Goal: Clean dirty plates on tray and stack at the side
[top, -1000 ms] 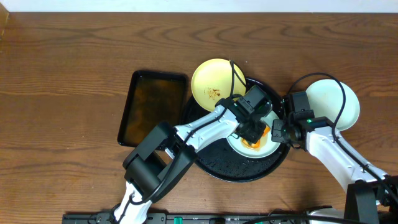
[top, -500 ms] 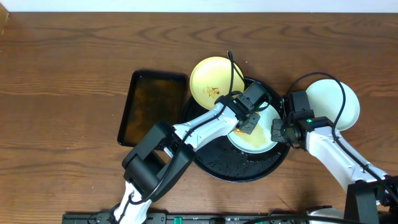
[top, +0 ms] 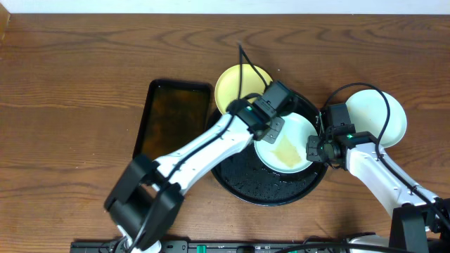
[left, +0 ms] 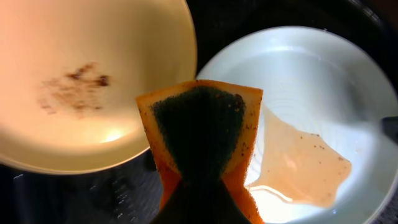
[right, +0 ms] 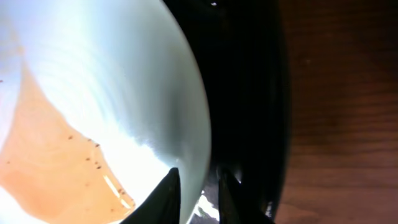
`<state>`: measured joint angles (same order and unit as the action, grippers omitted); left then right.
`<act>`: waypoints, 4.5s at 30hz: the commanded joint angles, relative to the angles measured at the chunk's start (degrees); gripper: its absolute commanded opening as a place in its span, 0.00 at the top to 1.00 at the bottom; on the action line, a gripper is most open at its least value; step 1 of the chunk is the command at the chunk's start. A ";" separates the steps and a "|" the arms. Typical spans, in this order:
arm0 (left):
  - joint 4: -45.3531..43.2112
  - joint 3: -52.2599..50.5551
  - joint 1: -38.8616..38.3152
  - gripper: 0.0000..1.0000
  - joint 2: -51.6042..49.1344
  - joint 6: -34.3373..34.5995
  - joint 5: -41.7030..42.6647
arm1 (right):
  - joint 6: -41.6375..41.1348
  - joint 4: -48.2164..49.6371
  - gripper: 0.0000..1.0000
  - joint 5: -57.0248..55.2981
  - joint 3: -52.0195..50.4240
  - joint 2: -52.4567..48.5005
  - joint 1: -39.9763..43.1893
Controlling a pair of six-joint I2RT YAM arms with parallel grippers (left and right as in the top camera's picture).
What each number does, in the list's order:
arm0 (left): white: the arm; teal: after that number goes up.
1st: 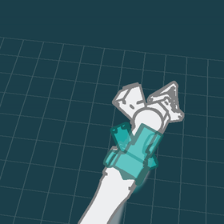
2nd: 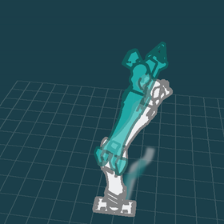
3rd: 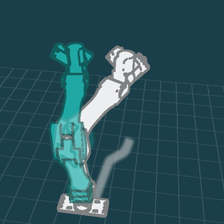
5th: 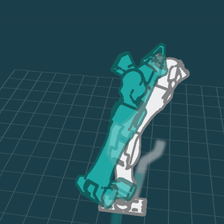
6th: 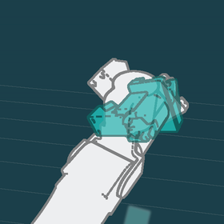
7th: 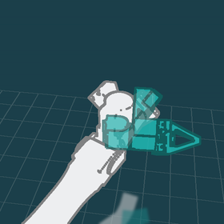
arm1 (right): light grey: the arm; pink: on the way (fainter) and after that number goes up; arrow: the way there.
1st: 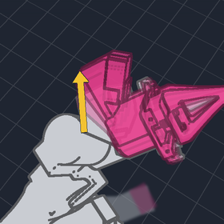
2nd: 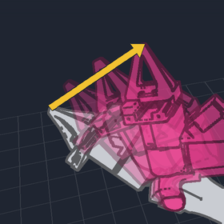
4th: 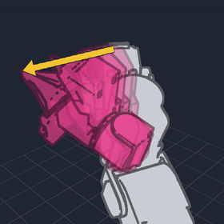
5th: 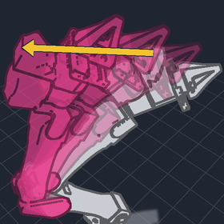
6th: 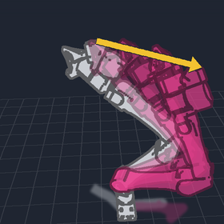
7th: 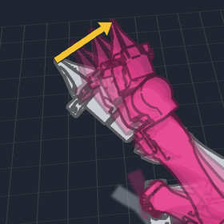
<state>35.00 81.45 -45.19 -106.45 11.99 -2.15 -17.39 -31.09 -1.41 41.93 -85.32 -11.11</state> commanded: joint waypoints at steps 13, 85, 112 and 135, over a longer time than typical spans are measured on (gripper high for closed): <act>5.33 0.07 11.91 0.92 3.17 1.73 -1.33 | -11.41 2.49 0.78 3.41 -5.60 0.17 0.59; -7.19 -23.43 42.27 0.81 3.98 -7.87 17.99 | -10.25 4.76 0.79 3.50 -8.57 11.13 1.18; -7.06 -23.47 42.27 0.81 3.96 -7.89 17.99 | -17.73 19.67 0.99 10.05 -8.63 -0.42 1.44; -7.08 -23.47 42.27 0.81 3.93 -7.89 17.99 | 0.96 16.52 0.99 14.84 -8.61 14.67 8.90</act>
<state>27.16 59.11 -2.85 -103.15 4.45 15.33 -21.54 -14.92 12.34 33.26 -71.85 -2.81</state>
